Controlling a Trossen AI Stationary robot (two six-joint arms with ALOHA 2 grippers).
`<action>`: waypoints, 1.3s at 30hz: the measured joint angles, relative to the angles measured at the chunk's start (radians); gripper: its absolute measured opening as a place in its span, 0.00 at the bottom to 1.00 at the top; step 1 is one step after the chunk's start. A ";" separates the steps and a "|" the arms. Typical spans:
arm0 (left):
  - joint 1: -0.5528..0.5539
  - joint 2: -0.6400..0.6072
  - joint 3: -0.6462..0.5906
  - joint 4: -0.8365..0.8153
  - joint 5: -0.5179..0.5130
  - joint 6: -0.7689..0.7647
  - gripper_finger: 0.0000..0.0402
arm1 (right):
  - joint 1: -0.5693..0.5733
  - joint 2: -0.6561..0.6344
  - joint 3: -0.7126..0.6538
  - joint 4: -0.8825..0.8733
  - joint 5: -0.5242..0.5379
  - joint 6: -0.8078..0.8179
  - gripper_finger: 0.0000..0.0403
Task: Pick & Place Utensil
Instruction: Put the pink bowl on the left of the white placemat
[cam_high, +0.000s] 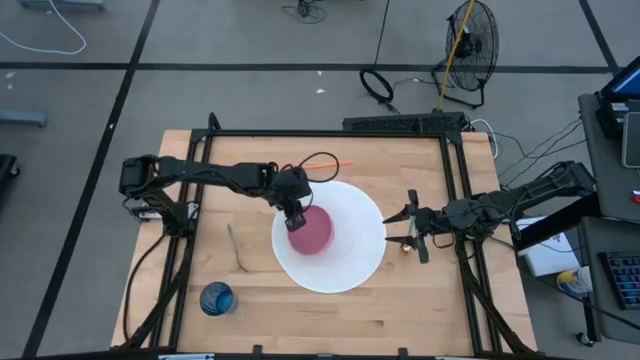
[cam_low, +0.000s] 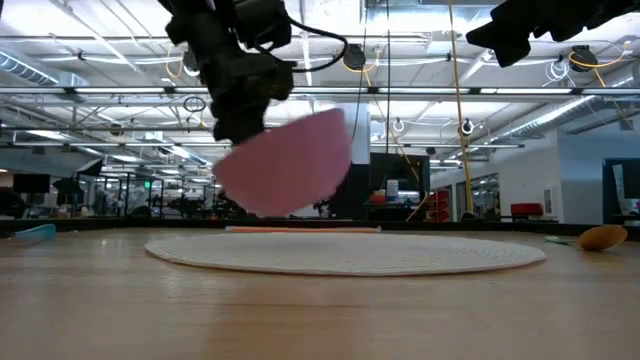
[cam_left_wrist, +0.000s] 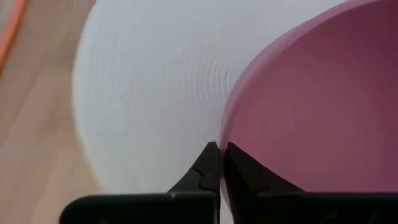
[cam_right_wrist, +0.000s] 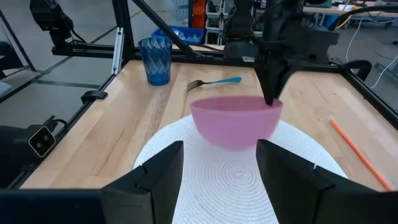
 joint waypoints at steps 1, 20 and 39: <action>0.000 -0.002 0.013 -0.050 0.001 -0.001 0.01 | 0.000 0.000 0.000 0.000 0.000 0.000 0.49; 0.023 0.037 0.035 -0.136 -0.025 -0.024 0.01 | 0.000 0.000 0.000 -0.007 0.000 0.022 0.49; 0.023 0.079 0.035 -0.129 0.021 -0.042 0.17 | 0.000 0.003 -0.087 0.069 0.000 0.022 0.49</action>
